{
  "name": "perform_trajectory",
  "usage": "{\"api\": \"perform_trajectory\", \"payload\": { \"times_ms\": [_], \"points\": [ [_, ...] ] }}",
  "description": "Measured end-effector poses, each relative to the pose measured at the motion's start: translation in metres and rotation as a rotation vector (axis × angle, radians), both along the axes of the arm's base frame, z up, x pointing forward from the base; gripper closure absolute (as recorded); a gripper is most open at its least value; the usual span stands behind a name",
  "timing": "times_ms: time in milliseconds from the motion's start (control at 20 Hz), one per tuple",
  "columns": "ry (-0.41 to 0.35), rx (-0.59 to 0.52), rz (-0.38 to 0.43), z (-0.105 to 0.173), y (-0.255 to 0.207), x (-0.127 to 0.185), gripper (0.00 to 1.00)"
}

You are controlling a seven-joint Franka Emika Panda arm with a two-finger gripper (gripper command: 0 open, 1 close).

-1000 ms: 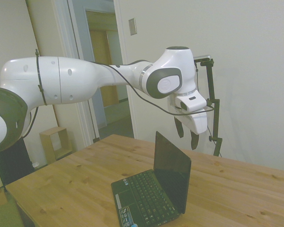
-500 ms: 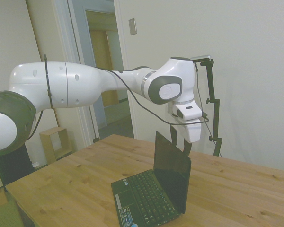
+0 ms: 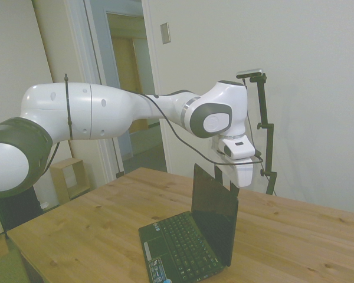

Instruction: Close the laptop

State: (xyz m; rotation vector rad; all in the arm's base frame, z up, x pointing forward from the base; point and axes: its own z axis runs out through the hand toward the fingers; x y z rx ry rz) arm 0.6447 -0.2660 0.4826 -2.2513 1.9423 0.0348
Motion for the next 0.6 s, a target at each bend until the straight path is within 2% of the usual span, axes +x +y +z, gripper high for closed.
{"api": "perform_trajectory", "payload": {
  "times_ms": [600],
  "points": [
    [0.008, 0.008, 0.010, 0.0004, 0.0052, 0.0004, 1.00]
  ]
}}
